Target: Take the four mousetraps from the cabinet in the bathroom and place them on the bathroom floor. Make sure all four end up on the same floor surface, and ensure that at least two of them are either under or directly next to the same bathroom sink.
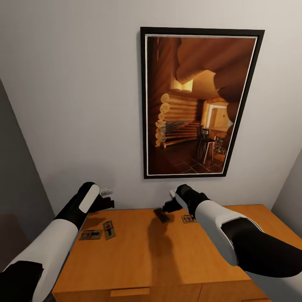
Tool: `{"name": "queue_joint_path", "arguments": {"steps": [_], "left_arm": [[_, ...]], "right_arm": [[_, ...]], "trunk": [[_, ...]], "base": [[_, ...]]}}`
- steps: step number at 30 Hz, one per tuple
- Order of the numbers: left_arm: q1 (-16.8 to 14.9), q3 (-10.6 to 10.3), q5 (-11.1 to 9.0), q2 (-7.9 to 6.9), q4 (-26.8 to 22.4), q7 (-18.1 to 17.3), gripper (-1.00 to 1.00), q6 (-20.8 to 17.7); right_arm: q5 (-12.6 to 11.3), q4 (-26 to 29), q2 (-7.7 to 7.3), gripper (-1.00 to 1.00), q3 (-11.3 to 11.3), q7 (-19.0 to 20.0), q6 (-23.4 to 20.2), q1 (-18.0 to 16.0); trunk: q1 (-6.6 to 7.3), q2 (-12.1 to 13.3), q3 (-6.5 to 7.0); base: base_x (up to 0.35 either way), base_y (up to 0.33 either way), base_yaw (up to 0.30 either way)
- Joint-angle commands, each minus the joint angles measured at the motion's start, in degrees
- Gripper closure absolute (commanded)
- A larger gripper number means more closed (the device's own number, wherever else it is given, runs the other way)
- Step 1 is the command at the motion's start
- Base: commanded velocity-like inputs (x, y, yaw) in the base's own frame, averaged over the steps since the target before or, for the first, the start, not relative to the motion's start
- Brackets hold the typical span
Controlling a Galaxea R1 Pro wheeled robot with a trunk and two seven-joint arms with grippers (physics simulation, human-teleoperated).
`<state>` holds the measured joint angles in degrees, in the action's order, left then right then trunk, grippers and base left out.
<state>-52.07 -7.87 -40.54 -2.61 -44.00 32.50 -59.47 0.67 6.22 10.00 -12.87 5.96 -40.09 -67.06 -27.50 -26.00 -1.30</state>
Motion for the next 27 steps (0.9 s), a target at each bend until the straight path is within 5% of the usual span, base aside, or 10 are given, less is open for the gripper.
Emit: {"name": "queue_joint_path", "arguments": {"steps": [1,10,27], "left_arm": [[-0.1,-0.3,-0.6,-0.07,-0.1,0.6,-1.00,-0.1],[-0.1,-0.2,-0.6,0.00,-0.1,0.6,-1.00,0.0],[-0.1,-0.3,-0.5,0.25,-0.4,0.6,-1.00,0.1]], "right_arm": [[0.1,0.0,0.00,-1.00,-0.5,0.4,-0.6,-0.1],[0.2,0.0,0.00,-1.00,-0.5,0.5,-4.2,-0.1],[0.2,0.2,0.00,-1.00,-0.5,0.2,-2.8,-0.1]], "trunk": [[-0.04,-0.1,-0.13],[-0.04,-0.1,-0.13],[-0.04,-0.1,-0.13]], "base": [[0.000,0.000,0.000],[0.000,0.000,0.000],[0.000,0.000,0.000]]}}
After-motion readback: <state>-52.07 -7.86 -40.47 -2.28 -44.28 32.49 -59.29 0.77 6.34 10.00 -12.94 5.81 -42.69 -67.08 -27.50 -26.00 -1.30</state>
